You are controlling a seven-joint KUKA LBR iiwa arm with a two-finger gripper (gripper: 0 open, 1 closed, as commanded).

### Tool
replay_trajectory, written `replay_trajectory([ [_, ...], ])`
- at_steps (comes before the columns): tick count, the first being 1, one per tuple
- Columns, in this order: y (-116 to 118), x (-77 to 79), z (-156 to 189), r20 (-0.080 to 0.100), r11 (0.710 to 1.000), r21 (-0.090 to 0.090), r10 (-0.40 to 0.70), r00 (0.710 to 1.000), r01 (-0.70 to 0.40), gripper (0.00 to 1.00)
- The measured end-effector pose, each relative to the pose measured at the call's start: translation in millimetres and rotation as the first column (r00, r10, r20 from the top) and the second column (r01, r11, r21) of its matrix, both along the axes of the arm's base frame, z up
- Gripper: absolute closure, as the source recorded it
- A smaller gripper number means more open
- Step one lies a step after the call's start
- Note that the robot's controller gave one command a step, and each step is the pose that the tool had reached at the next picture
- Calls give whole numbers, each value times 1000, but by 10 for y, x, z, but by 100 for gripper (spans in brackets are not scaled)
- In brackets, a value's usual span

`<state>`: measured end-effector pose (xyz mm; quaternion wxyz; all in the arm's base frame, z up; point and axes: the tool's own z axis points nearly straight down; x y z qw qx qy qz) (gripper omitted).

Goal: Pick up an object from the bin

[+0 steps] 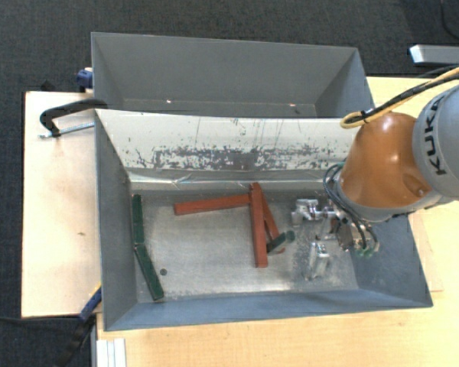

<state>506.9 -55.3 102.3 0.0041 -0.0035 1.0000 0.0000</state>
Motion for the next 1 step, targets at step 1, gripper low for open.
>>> replay_trajectory([
  [1, 312, 351, -353, -39, 983, -6, -186, 982, 186, 100],
])
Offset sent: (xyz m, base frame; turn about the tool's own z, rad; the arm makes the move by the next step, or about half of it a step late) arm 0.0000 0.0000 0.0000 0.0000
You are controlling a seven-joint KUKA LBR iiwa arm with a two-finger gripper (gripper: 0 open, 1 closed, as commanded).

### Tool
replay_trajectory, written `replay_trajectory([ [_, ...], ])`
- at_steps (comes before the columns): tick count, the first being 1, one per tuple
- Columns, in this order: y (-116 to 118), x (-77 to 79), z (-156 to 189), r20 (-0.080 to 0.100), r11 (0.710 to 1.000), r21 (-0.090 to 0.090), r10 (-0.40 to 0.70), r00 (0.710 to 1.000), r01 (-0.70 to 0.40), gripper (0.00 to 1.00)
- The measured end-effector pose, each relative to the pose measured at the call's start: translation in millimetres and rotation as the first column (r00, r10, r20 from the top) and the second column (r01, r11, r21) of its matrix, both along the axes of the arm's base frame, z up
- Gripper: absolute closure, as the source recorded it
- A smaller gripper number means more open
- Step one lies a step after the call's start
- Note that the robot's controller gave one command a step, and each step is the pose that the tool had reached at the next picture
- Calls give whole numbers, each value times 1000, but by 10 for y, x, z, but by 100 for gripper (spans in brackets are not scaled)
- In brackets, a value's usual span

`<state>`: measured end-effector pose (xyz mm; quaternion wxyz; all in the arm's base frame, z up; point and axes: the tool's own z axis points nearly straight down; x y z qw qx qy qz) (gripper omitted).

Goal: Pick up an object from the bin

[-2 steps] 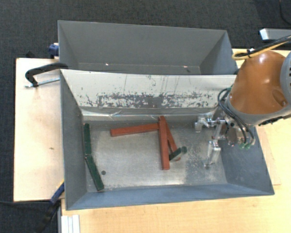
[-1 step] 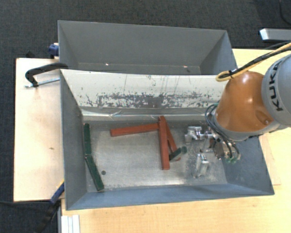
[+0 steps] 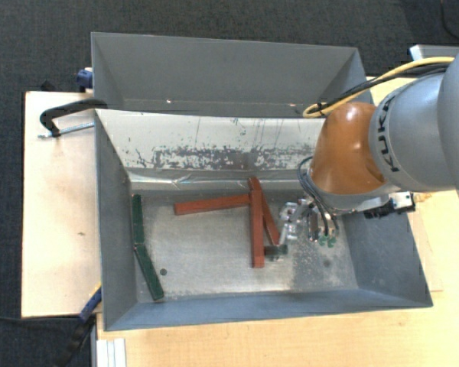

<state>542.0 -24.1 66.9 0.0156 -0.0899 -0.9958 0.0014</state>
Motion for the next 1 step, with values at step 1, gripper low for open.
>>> replay_trajectory([
  [1, 12, 77, 35, 31, 1000, 1, -3, 1000, 3, 0],
])
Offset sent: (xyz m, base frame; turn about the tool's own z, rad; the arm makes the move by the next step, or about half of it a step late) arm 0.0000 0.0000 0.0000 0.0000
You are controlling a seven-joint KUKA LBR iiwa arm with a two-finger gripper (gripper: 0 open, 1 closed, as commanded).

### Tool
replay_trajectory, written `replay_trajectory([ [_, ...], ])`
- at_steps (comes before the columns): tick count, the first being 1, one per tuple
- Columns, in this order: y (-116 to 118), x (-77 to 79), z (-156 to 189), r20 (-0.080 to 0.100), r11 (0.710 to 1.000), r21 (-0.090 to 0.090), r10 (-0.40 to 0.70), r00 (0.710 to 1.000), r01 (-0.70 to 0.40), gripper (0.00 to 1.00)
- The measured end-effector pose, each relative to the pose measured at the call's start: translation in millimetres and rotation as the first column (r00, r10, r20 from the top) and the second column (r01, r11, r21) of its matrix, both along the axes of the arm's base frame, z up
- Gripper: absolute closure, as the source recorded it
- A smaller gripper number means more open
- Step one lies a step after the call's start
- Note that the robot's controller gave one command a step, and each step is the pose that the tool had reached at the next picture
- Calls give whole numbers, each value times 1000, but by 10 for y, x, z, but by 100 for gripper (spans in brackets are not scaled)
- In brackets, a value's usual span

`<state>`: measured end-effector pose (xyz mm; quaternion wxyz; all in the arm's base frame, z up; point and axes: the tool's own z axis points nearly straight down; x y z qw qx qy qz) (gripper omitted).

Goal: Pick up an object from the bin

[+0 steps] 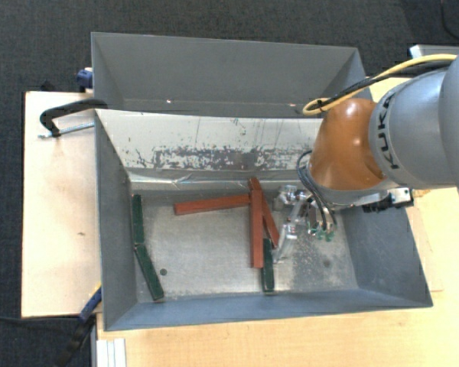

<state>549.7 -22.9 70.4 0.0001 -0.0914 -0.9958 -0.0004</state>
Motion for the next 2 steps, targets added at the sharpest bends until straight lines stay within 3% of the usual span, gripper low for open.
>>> replay_trajectory([
  [1, 2, 3, 3, 1, 1000, 0, 1, 1000, -1, 0],
  [2, 372, -272, 5, 2, 1000, -1, 14, 1000, -14, 0],
])
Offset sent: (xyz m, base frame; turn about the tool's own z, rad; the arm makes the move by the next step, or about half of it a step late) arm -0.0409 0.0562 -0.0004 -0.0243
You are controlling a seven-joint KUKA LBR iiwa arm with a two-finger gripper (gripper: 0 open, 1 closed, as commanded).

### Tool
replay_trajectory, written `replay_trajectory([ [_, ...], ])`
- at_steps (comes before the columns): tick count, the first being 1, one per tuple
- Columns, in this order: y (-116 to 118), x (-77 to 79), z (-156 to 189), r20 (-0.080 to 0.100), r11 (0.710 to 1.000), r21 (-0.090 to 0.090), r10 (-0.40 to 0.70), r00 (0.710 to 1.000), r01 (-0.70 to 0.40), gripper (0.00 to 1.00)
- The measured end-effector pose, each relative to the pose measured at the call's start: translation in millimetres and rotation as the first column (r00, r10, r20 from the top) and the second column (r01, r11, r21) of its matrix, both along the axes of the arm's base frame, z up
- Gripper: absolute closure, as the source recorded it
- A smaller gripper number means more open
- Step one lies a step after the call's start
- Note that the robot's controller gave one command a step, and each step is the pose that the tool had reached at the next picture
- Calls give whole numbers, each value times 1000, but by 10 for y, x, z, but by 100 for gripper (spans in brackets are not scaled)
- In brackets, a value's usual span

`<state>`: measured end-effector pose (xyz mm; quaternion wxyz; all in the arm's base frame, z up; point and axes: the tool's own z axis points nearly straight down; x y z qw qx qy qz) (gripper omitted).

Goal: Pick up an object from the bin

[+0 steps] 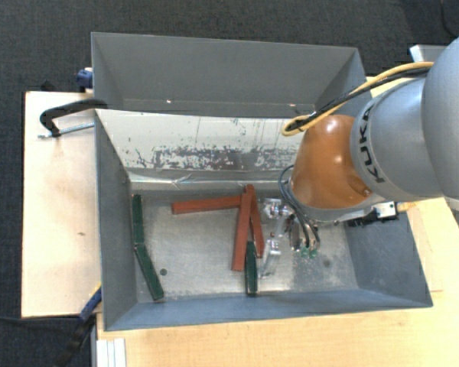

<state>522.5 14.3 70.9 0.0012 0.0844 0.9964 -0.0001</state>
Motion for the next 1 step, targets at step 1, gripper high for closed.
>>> replay_trajectory([
  [1, 227, 186, 140, 0, 1000, 2, 13, 1000, -13, 0],
])
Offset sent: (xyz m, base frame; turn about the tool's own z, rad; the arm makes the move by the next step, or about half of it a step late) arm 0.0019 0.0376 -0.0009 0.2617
